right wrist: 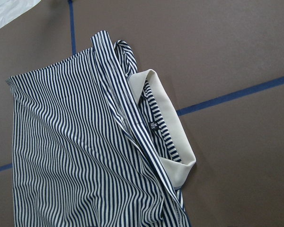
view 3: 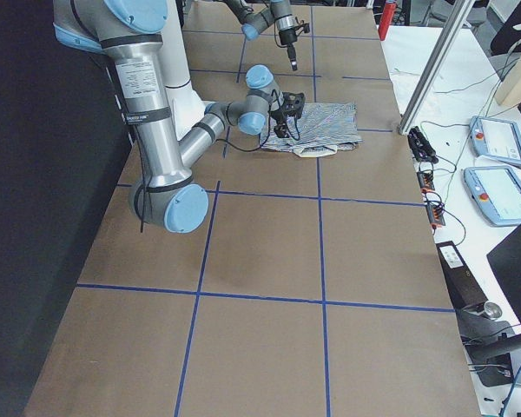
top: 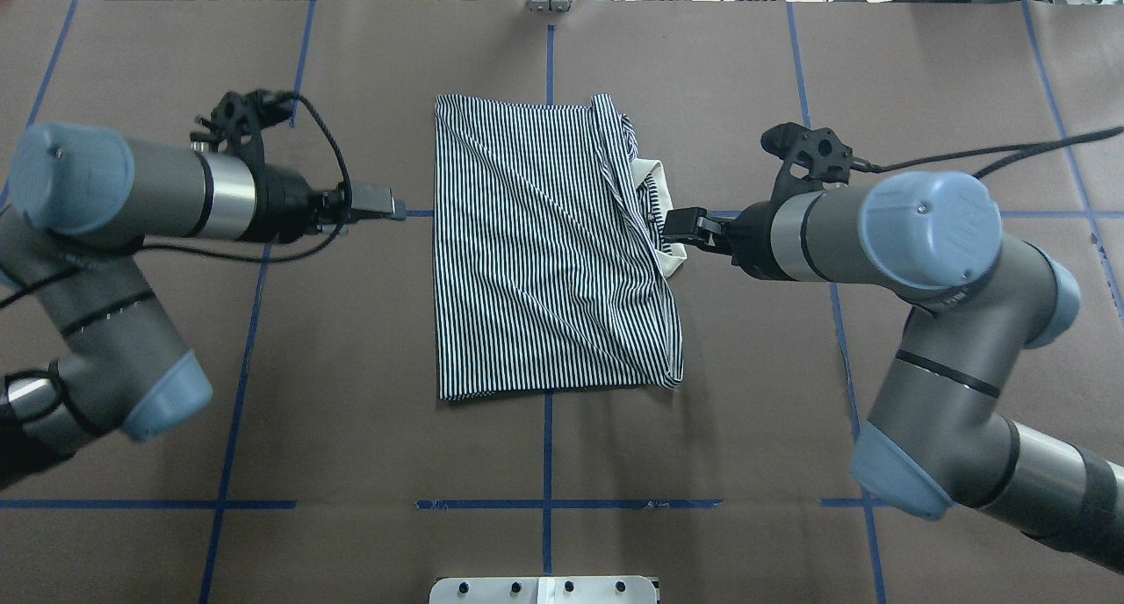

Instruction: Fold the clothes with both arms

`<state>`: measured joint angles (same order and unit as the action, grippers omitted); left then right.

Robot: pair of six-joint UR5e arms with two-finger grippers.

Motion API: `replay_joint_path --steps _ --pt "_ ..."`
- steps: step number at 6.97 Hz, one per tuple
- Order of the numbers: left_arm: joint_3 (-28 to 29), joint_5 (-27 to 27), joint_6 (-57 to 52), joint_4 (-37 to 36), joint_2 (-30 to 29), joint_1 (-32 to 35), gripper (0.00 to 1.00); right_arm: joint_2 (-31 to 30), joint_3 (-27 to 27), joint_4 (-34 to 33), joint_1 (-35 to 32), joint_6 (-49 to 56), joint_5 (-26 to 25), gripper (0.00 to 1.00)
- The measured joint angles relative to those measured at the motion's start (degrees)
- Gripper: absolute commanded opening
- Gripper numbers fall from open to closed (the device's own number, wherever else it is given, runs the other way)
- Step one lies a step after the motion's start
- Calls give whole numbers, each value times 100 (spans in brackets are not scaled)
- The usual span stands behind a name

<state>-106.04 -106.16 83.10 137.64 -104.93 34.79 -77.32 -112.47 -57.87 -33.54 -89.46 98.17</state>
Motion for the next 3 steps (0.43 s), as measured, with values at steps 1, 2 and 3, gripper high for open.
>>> replay_joint_path --steps 1,2,3 --pt "-258 571 674 -38 161 -578 62 -276 -27 356 60 -329 -124 90" --pt "-309 1137 1424 -127 203 -1073 58 -386 -27 491 118 -540 -280 91" --pt "-213 1495 2044 -201 189 -1383 58 -424 -25 537 164 -627 -386 92"
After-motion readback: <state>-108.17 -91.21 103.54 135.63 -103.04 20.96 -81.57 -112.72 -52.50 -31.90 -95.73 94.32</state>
